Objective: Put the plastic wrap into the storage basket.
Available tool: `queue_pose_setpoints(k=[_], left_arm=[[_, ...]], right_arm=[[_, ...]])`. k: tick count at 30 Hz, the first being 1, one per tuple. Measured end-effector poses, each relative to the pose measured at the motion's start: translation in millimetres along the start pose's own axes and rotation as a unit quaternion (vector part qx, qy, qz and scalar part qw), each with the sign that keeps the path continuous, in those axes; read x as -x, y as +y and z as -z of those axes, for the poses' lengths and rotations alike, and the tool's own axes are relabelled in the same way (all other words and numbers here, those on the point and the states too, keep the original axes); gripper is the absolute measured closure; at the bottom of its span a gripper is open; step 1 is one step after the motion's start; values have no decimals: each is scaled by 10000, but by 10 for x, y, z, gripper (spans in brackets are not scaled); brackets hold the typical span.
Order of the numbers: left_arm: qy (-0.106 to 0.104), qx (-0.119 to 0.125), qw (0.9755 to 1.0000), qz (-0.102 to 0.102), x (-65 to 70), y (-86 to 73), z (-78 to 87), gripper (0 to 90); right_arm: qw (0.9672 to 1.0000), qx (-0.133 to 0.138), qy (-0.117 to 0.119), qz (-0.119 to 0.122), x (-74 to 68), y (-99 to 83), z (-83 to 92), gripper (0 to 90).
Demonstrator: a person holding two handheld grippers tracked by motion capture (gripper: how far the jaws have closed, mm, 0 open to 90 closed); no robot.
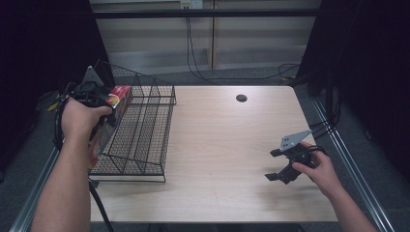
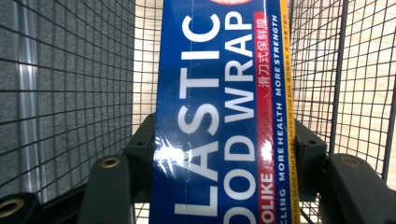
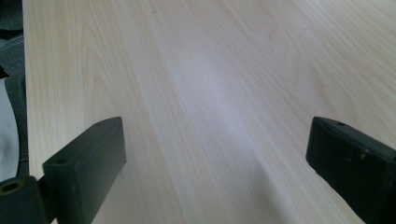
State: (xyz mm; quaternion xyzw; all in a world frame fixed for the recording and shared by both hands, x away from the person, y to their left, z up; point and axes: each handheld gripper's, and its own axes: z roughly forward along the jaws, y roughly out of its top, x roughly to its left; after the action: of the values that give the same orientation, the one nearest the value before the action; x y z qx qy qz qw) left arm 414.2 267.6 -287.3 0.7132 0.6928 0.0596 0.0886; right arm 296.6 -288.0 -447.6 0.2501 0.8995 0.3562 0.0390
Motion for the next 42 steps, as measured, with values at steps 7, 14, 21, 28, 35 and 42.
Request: queue_pose_setpoints(k=[7, 14, 21, 28, 35, 42], left_arm=[[-13, -84, 10000, 26, -3, 10, -35, 419], [30, -180, 9998, -6, 0, 29, -65, 415], [37, -292, 9996, -13, 2, 51, -91, 410], [114, -456, 9989, 1, 18, 83, -132, 401], [42, -265, 9996, -15, 37, 103, -68, 386], [-63, -101, 9999, 26, 41, 83, 22, 333]], right_arm=[[10000, -9, 11, -8, 4, -4, -7, 43], [10000, -51, 10, -4, 2, -3, -23, 43], [10000, -43, 37, 9, 7, -8, -29, 43], [10000, -51, 37, 23, 6, -9, -31, 43], [10000, -77, 52, 31, 11, -11, -30, 42], [10000, -56, 60, 13, 17, -8, -34, 43]])
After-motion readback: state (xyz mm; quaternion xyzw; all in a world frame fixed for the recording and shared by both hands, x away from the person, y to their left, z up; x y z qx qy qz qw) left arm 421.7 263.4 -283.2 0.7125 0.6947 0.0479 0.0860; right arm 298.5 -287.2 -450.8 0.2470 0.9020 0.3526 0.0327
